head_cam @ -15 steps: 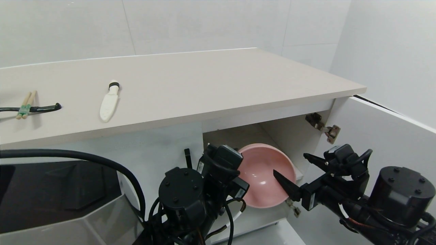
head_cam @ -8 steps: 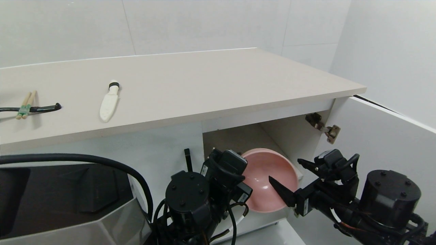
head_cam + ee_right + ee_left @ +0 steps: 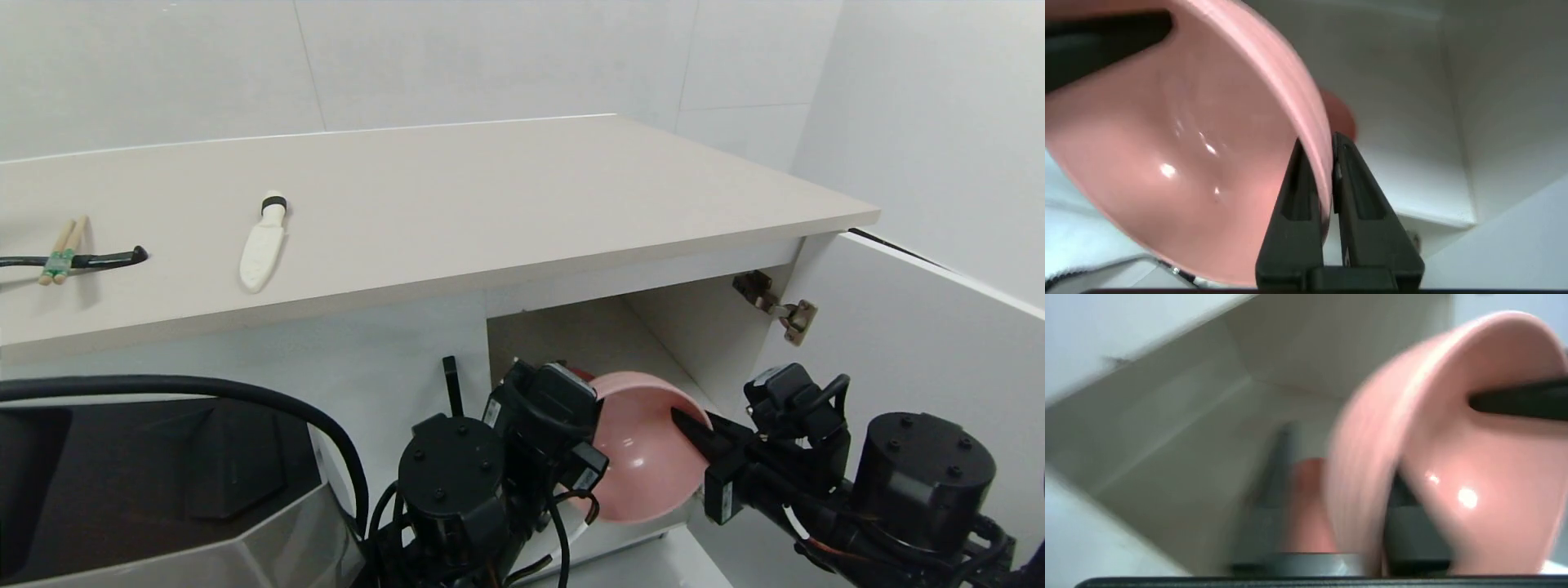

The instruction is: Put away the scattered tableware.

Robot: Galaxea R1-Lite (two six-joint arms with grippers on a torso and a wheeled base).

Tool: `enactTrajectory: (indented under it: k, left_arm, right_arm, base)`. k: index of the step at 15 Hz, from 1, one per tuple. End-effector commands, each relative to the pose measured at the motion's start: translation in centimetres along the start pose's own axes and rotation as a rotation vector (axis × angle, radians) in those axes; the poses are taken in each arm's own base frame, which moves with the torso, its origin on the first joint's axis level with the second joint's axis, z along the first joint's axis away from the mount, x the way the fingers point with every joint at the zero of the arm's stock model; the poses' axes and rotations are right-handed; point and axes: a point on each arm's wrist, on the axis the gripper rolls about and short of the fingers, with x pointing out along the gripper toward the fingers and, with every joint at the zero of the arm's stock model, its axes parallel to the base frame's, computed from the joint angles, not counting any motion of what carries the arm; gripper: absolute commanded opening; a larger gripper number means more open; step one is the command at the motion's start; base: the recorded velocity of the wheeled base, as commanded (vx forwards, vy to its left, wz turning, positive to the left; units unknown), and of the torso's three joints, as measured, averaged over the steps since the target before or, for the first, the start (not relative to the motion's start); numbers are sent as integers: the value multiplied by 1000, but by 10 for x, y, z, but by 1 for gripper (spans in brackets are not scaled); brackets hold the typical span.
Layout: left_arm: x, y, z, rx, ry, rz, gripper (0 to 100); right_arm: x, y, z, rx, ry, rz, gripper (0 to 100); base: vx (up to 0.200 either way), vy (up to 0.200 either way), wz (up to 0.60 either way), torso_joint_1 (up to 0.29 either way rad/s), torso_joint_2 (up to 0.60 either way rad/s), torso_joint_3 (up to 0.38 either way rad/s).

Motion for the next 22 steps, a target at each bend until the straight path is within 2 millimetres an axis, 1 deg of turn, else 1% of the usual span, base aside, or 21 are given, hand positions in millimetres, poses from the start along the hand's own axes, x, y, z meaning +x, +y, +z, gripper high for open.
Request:
enactTrajectory:
  k: [1, 3, 6, 8, 9, 10, 11, 12, 13, 15, 17, 18, 20, 21, 22]
  left_arm:
    - [-3, -5, 1, 1, -1, -18, 100]
    - [-7, -4, 3, 2, 0, -20, 100]
    - [-26, -6, 8, -37, 6, -63, 100]
    - [-33, -3, 14, -73, -5, -89, 100]
    - [-35, -2, 15, -77, -11, -111, 100]
    - [-40, 1, 17, -79, -34, -202, 100]
    - [-40, 1, 17, -79, -41, -222, 100]
    - [-37, 7, 17, -76, -59, -276, 100]
    - [-34, 13, 13, -66, -66, -314, 100]
    - [-31, 20, 13, -67, -93, -396, 100]
    - [-34, 23, 14, -67, -112, -457, 100]
    - [-37, 30, 15, -65, -123, -491, 100]
    - [-51, 54, 18, -53, -184, -673, 100]
    - [-55, 60, 16, -41, -192, -709, 100]
    - [-62, 73, 6, 5, -173, -723, 100]
  right_arm:
    - [4, -1, -4, 1, 17, -4, 0]
    - [9, -8, -8, 8, 34, -33, 0]
    - [18, -18, -16, 16, 63, -77, 0]
    - [20, -20, -18, 18, 73, -87, 0]
    - [21, -21, -19, 18, 76, -89, 0]
    - [23, -23, -21, 20, 84, -98, 0]
    - [23, -25, -22, 21, 85, -105, 0]
    - [22, -34, -23, 32, 92, -140, 0]
    - [22, -39, -24, 38, 95, -158, 0]
    - [25, -42, -28, 45, 109, -168, 0]
    - [28, -45, -33, 48, 129, -182, 0]
    - [29, -46, -34, 50, 132, -182, 0]
    - [25, -45, -37, 50, 152, -179, 0]
    - [25, -44, -37, 48, 154, -178, 0]
    - [27, -43, -36, 50, 144, -174, 0]
  base:
    - [0, 0, 0, 0, 0, 0]
    - [0, 0, 0, 0, 0, 0]
    - [0, 0, 0, 0, 0, 0]
    - [0, 0, 0, 0, 0, 0]
    - [0, 0, 0, 0, 0, 0]
    - [0, 0, 0, 0, 0, 0]
    - [0, 0, 0, 0, 0, 0]
    - [0, 0, 0, 0, 0, 0]
    - [0, 0, 0, 0, 0, 0]
    - [0, 0, 0, 0, 0, 0]
    - [0, 0, 0, 0, 0, 0]
    - [0, 0, 0, 0, 0, 0]
    - [0, 0, 0, 0, 0, 0]
    - [0, 0, 0, 0, 0, 0]
    - [0, 0, 0, 0, 0, 0]
